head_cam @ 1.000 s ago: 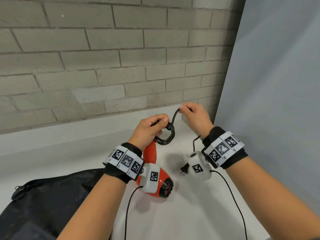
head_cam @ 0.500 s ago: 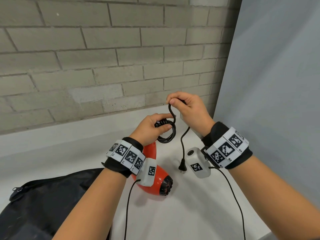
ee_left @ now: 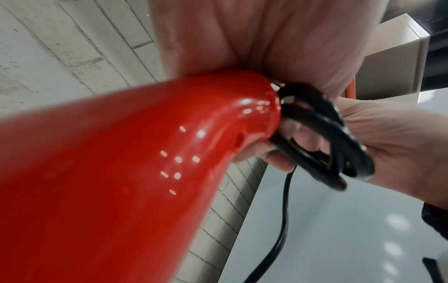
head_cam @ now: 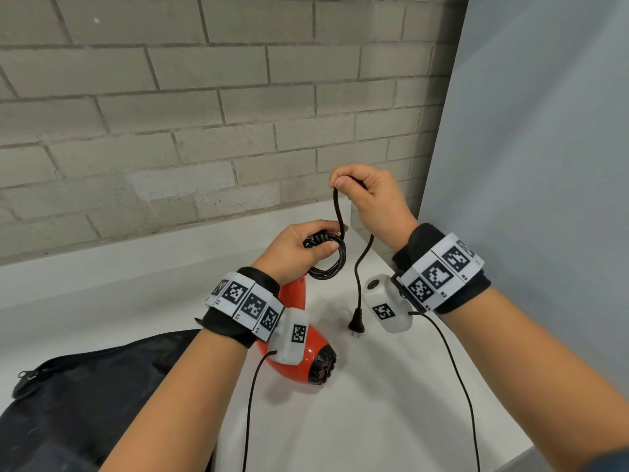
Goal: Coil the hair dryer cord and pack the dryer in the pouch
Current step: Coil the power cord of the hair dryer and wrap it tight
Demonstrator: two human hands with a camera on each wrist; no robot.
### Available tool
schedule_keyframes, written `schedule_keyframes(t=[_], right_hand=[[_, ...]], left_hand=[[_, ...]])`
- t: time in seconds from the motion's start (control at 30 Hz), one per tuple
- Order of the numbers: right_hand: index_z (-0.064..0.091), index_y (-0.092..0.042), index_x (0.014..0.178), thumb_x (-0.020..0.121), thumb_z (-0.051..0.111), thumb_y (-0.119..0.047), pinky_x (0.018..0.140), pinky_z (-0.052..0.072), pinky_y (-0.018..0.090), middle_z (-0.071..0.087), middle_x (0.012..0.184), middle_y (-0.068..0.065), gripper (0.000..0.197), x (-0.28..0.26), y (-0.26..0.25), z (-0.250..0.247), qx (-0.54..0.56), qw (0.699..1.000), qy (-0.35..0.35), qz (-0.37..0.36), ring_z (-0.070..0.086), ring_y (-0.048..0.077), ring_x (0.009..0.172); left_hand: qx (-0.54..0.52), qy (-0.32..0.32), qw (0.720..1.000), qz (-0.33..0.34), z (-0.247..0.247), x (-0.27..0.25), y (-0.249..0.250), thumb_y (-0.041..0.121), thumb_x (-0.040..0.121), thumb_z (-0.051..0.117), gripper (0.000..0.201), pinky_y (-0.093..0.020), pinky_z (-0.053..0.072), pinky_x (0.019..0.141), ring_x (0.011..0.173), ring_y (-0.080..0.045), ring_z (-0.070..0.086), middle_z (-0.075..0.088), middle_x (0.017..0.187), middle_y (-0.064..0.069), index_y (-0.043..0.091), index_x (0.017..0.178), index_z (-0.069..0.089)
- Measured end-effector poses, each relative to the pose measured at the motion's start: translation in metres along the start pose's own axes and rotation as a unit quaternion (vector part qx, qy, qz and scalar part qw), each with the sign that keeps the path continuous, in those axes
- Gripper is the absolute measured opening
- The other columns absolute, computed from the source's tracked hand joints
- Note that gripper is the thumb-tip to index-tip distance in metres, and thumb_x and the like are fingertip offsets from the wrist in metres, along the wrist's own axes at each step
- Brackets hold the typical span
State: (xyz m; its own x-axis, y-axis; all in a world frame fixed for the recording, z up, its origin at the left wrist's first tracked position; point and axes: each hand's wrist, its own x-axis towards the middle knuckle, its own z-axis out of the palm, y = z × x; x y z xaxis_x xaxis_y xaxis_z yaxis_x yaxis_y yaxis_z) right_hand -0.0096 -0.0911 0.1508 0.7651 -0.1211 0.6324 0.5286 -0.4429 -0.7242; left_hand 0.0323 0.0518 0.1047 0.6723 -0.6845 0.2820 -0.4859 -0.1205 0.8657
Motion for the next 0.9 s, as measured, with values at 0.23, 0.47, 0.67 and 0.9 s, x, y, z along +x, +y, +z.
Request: schedule_keyframes(t=[0.23,0.47,0.67,0.9], right_hand=[[0.063,-0.015,0.084,0.087,0.054,-0.005,0.077,0.045,0.009,0.06,0.076,-0.013,0.014,0.005,-0.003,0.016,0.013,1.0,-0.027,-0.006,0.056,-0.01,0.073],[0.041,-0.023,0.13,0.08,0.065,-0.036,0.101,0.033,0.036,0.04,0.131,0.007,0.058,-0.019,0.02,0.001,-0.213,0.966,0.029,0.143,0.032,0.022,0.124],[0.04,-0.005,0.129,0.081,0.062,-0.041,0.101,0.042,0.038,0.048,0.133,0.016,0.063,-0.072,0.093,0.013,-0.349,0.825,-0.158,0.415,0.047,0.032,0.121],[0.03,-0.009,0.139,0.086,0.058,-0.032,0.107,0.036,0.034,0.044,0.141,0.011,0.064,-0.091,0.12,0.041,-0.317,0.796,-0.292,0.426,0.043,0.027,0.128]], left_hand=[[-0.079,0.024,0.996,-0.02,0.003,-0.004,0.003,0.003,0.083,0.06,0.023,-0.01,0.042,0.05,0.053,0.006,0.054,0.065,0.092,0.005,0.017,0.1,0.053],[-0.084,0.097,0.991,-0.037,-0.001,-0.004,-0.005,0.006,0.085,0.058,0.015,-0.011,0.04,0.048,0.043,0.002,0.045,0.051,0.074,0.003,0.015,0.096,0.054],[-0.07,0.113,0.99,-0.037,0.001,-0.003,-0.006,0.006,0.085,0.059,0.013,-0.011,0.04,0.046,0.041,0.003,0.045,0.053,0.077,0.001,0.013,0.092,0.05],[-0.076,0.121,0.989,-0.033,0.001,-0.006,-0.005,0.008,0.085,0.058,0.013,-0.01,0.04,0.047,0.041,0.002,0.043,0.052,0.075,0.001,0.018,0.086,0.05]])
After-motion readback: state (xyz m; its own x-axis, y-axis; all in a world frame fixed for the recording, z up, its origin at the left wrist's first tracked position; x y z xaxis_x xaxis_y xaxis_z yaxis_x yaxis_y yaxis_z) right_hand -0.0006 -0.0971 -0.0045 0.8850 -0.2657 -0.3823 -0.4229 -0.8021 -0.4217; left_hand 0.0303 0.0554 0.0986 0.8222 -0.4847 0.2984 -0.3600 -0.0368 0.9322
